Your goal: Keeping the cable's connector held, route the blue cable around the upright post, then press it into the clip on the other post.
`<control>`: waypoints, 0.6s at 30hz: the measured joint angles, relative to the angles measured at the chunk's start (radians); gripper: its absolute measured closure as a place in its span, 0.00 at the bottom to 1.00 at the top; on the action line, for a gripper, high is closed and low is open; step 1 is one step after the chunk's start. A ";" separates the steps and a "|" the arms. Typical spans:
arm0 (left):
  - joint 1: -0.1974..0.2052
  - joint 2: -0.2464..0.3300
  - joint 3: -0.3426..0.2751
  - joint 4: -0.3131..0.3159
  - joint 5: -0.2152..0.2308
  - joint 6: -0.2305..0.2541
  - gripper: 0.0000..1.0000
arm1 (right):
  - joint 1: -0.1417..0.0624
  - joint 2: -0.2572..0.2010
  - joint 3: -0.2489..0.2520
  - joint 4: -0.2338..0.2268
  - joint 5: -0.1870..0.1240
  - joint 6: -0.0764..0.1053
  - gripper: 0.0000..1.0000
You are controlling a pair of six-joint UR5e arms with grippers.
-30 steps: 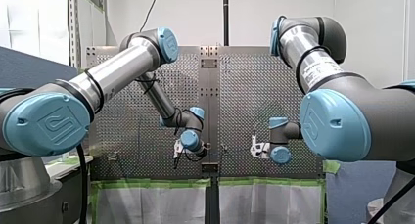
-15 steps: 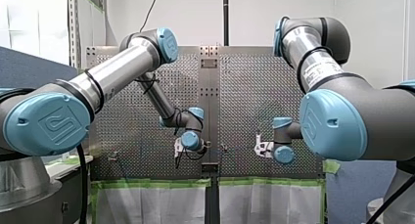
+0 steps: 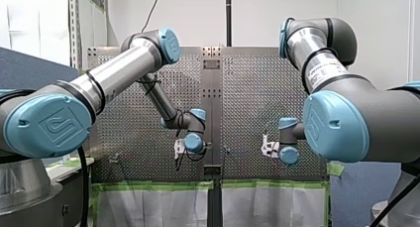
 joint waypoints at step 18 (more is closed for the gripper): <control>0.008 0.000 0.002 0.012 0.060 -0.040 1.00 | -0.015 0.018 -0.069 0.030 0.019 0.003 1.00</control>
